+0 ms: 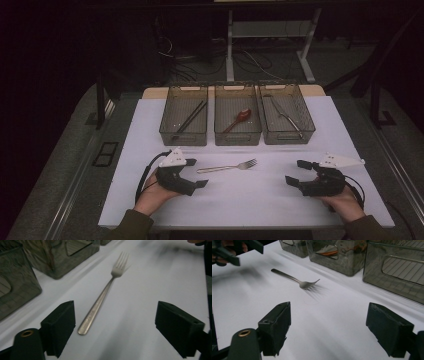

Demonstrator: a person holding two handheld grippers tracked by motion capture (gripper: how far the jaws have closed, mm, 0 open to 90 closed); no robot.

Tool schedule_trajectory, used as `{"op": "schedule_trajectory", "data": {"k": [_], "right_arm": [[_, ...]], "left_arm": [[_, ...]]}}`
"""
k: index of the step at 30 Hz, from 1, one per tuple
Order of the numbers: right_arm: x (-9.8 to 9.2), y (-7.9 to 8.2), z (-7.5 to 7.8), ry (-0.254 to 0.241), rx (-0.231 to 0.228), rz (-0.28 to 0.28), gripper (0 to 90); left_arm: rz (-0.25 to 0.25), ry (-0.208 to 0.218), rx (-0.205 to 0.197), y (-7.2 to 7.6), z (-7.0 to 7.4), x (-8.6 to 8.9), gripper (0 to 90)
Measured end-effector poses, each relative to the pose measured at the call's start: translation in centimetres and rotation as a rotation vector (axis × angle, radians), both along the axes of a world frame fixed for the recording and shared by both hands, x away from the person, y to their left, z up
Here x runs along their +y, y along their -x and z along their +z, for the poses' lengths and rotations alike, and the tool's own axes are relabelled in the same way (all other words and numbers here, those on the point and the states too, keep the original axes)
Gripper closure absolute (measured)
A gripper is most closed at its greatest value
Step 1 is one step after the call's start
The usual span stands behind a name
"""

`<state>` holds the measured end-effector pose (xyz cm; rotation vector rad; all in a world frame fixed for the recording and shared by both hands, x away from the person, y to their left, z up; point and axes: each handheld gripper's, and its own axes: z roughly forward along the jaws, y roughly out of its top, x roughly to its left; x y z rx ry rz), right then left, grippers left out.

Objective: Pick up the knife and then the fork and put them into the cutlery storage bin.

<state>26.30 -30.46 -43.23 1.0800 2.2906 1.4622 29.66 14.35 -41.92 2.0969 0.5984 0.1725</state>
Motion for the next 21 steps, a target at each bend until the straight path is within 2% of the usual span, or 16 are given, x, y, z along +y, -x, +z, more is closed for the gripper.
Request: {"op": "schedule_trajectory", "data": {"k": [2,6,12,15,17,21], "right_arm": [[0.1,-0.1,-0.1,0.011,-0.002,0.004,19.2],[0.2,-0.1,-0.2,0.025,-0.003,0.005,19.2],[0.2,-0.1,-0.2,0.024,-0.001,0.002,19.2],[0.2,-0.1,-0.2,0.022,0.0,0.0,19.3],[0.2,-0.2,-0.2,0.027,0.0,0.0,19.3],[0.2,-0.1,-0.2,0.024,-0.003,0.0,19.3]], "left_arm": [[-0.002,-0.007,0.01,-0.6,0.4,-0.2,32.2],[0.013,-0.03,-0.001,-1.8,0.7,-1.1,56.9],[0.016,-0.102,0.036,-4.0,-0.5,-2.6,88.2],[0.024,-0.138,0.061,-5.0,-1.4,-3.2,88.9],[0.027,-0.166,0.063,-5.4,-1.9,-3.5,88.9],[0.023,-0.197,0.07,-5.4,-2.4,-3.4,88.8]]}}
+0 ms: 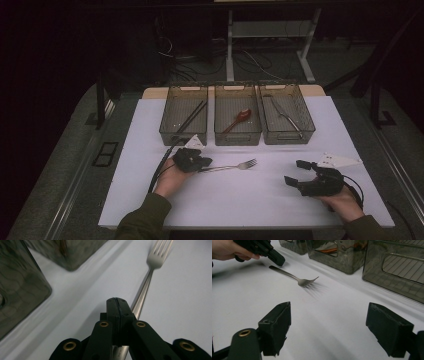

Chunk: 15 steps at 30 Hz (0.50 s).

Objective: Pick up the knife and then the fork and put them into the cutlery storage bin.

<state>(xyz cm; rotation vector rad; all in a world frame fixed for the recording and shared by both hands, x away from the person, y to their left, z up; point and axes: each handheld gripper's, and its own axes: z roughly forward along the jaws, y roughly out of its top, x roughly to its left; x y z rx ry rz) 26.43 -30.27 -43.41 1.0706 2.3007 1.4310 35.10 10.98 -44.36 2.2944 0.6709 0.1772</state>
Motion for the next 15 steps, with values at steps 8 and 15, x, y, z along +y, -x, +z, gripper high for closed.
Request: {"op": "schedule_trajectory", "data": {"k": [8,15], "right_arm": [[-0.1,0.0,0.1,-0.004,-0.005,0.002,19.4],[-0.1,0.0,0.1,-0.005,-0.005,0.001,19.4]], "left_arm": [[-0.013,-0.005,0.014,0.2,-0.2,0.1,88.9],[-0.062,-0.025,0.039,1.1,0.0,-0.2,88.9]]}}
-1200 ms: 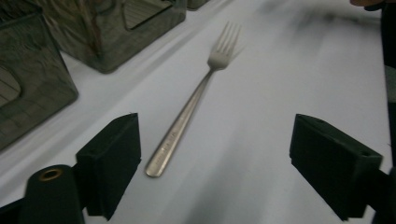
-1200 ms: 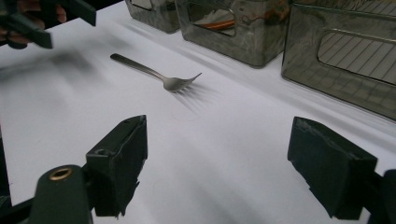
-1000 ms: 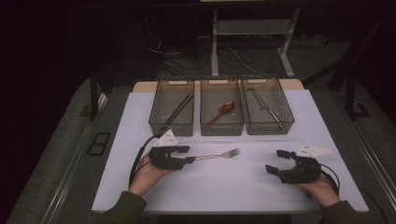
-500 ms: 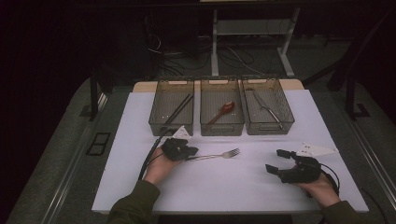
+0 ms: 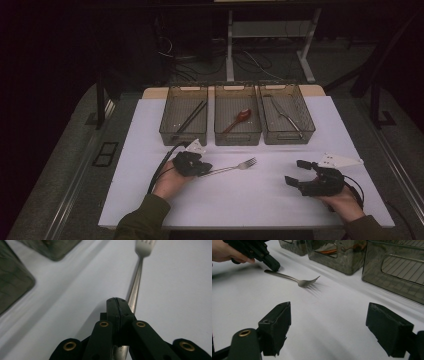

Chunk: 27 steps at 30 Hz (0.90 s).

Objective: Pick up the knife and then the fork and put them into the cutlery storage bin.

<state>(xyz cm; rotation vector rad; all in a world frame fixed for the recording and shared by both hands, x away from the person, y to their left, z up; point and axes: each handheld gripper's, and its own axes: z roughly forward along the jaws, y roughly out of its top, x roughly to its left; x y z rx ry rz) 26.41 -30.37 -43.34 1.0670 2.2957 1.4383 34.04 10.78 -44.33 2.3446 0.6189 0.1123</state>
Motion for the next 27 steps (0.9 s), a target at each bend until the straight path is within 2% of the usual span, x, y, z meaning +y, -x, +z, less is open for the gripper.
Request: {"op": "schedule_trajectory", "data": {"k": [6,8,11,13,21,27], "right_arm": [[0.0,0.0,0.0,0.001,0.0,-0.001,19.3],[0.0,0.0,0.0,0.003,0.0,0.001,19.4],[0.0,-0.1,0.0,0.002,0.001,-0.002,19.3],[0.0,0.0,0.0,0.003,0.001,0.0,19.4],[0.0,-0.1,0.0,0.0,0.001,-0.004,19.4],[0.0,-0.1,0.0,0.005,-0.001,0.001,19.4]], "left_arm": [[-0.035,0.005,0.021,1.2,0.1,-0.1,88.9],[-0.031,0.013,0.025,1.4,0.3,-0.1,88.9],[0.002,0.057,0.022,1.5,0.6,0.0,88.6],[0.014,0.082,0.017,1.4,0.9,-0.2,84.5],[-0.011,0.125,-0.002,0.9,1.6,-2.5,80.2],[-0.022,0.102,-0.008,0.7,0.9,-4.1,77.5]]}}
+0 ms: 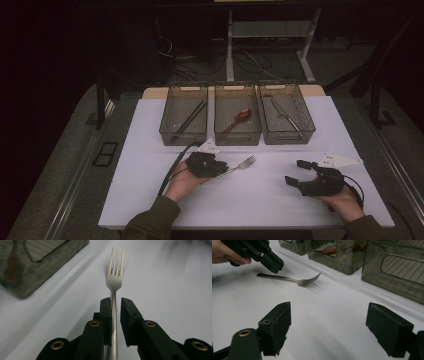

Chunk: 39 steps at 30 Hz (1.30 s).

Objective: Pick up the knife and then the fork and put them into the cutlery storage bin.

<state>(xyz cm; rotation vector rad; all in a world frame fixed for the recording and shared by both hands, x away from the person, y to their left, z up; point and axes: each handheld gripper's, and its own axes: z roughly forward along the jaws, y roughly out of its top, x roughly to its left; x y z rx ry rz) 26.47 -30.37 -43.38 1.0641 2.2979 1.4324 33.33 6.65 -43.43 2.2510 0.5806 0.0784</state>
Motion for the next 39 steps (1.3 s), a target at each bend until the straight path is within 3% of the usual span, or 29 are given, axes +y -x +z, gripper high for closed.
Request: {"op": "schedule_trajectory", "data": {"k": [13,17,27,30,32,39], "right_arm": [[-0.1,0.1,0.0,-0.002,0.006,-0.004,19.4],[-0.1,0.1,0.0,-0.001,-0.001,-0.003,19.4],[-0.1,0.1,0.0,-0.002,0.001,-0.006,19.4],[-0.1,0.1,0.0,-0.003,0.001,-0.004,19.4],[-0.1,0.0,0.1,-0.005,0.001,-0.003,19.4],[0.2,0.0,0.3,-0.008,-0.002,0.006,19.6]], "left_arm": [[-0.014,-0.053,-0.021,-0.1,-1.3,-1.7,78.1],[-0.043,-0.087,-0.067,0.2,-1.3,-1.9,79.3],[-0.053,-0.08,-0.076,0.2,-1.4,-1.9,84.2],[-0.054,-0.065,-0.082,0.3,-1.1,-1.7,84.3],[-0.03,-0.019,-0.084,0.4,-0.6,-1.5,84.3],[-0.021,0.054,-0.13,1.0,1.5,-0.5,84.3]]}}
